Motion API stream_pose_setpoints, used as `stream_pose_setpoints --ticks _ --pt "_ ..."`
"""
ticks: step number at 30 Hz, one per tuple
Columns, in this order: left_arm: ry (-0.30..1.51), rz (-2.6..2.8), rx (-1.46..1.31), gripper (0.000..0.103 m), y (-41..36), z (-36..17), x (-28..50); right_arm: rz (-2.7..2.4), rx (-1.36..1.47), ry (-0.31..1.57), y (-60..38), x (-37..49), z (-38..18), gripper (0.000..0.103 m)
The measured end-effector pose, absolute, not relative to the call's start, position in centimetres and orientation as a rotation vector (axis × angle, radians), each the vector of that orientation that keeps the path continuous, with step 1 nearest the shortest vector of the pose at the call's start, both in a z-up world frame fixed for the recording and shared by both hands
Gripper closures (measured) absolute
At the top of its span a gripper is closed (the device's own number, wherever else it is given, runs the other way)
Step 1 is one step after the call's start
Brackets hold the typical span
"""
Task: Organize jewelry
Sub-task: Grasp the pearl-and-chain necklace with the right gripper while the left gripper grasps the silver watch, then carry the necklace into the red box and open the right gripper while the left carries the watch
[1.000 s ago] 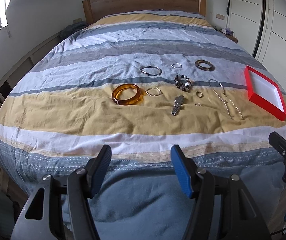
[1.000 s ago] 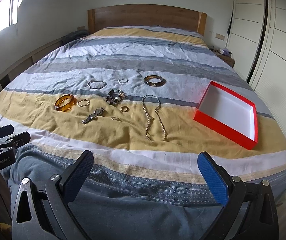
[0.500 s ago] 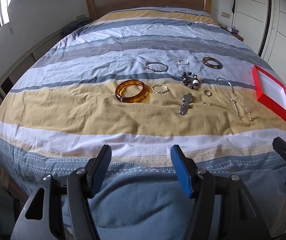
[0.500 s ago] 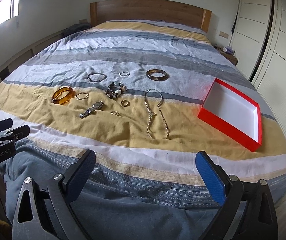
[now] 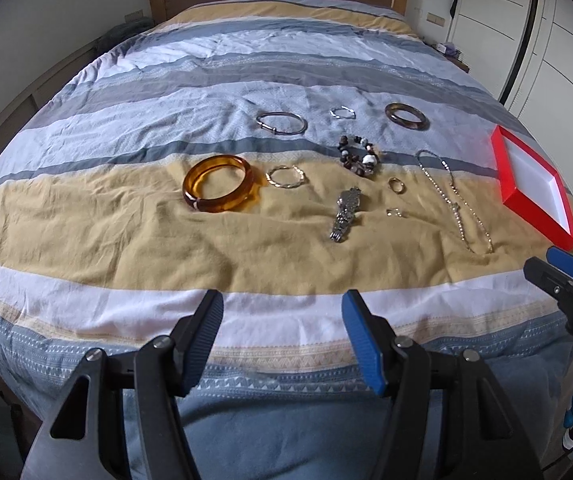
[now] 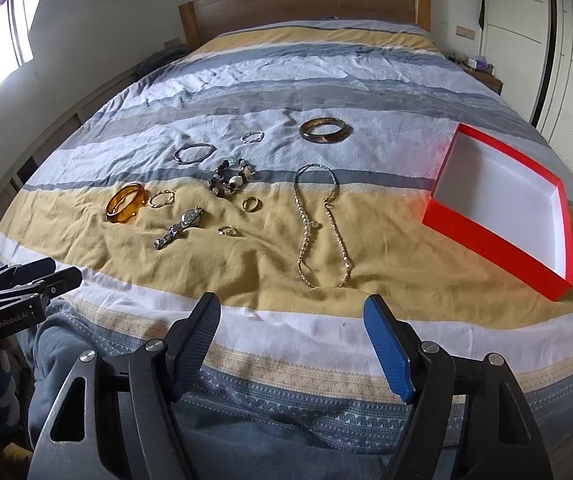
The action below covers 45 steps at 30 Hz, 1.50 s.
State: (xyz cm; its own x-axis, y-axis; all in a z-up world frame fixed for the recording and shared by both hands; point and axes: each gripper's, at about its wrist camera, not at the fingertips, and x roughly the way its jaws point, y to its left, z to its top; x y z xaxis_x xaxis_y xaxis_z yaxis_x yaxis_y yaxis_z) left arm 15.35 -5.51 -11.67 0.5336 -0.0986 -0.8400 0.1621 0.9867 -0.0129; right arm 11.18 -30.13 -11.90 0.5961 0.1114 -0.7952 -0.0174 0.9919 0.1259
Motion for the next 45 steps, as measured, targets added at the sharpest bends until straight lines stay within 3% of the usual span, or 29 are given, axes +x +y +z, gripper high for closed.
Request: stream_pose_setpoints --ticks 22,26,28,29,31,33,38,45 --pt "1.076 -0.235 0.097 0.045 -10.7 -17.6 25.0 0.206 0.123 1.074 -31.2 24.0 -19.8 0.038" --pt "1.105 -0.227 0.117 0.055 -11.2 -18.7 25.7 0.203 0.112 1.076 -31.1 24.2 -20.3 0.047" --pt "1.11 -0.231 0.132 0.065 -11.6 -19.0 25.9 0.194 0.1 1.076 -31.2 24.2 -20.6 0.054" --pt "1.112 -0.237 0.138 0.068 -11.7 -19.2 25.9 0.19 0.092 1.076 -31.3 24.2 -20.7 0.059" --pt "1.116 -0.251 0.138 0.085 -12.0 -19.4 26.1 0.181 0.083 1.076 -31.5 24.2 -21.0 0.069" --pt "1.118 -0.264 0.13 0.093 -11.9 -19.4 26.1 0.177 0.083 1.074 -31.8 24.2 -21.0 0.089" --pt "1.088 -0.283 0.089 0.095 -11.2 -18.4 25.6 0.192 0.095 1.076 -32.1 24.0 -20.7 0.096" --pt "1.033 -0.274 0.035 0.095 -9.5 -15.2 23.7 0.205 0.124 1.053 -32.1 22.0 -18.6 0.097"
